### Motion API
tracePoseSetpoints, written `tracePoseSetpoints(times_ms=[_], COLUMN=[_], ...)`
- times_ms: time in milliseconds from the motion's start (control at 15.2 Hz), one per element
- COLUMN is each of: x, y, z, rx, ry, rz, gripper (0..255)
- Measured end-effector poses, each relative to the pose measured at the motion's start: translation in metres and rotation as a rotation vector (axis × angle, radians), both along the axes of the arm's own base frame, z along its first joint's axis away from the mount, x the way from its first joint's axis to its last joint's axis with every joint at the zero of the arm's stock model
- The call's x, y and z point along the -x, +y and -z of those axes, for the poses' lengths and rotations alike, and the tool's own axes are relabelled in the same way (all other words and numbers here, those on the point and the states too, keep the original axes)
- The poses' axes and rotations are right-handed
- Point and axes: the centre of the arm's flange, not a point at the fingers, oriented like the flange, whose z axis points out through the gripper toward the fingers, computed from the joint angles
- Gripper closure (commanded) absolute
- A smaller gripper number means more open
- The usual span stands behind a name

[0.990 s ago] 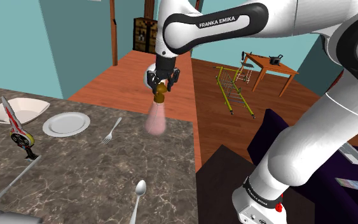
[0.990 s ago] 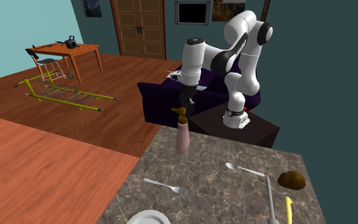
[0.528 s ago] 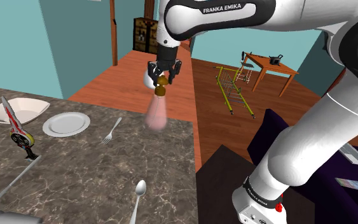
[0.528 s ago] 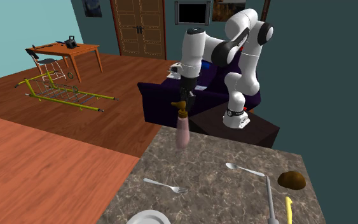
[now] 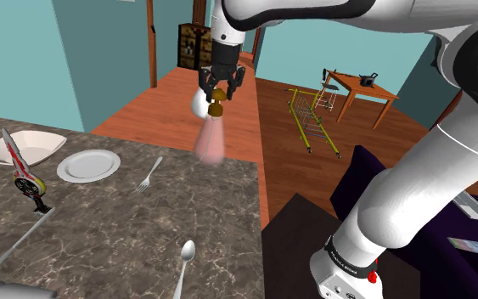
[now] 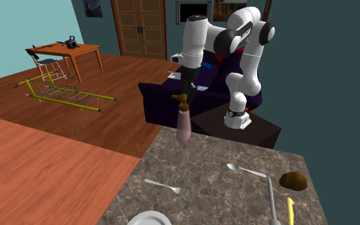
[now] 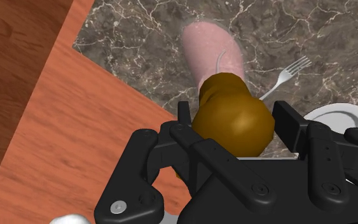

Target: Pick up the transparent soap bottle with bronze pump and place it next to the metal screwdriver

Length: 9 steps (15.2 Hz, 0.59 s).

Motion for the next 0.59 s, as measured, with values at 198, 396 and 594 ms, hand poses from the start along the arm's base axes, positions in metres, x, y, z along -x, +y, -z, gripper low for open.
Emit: tracePoseSetpoints(times_ms=[198,396,594], x=[0.0,0.001,0.0], y=[0.001,0.001,0.001], z=[-0.016,-0.032,-0.046], rx=[0.0,0.0,0.0], ry=[0.0,0.0,0.0], rz=[0.0,0.0,0.0], gripper=[255,255,255])
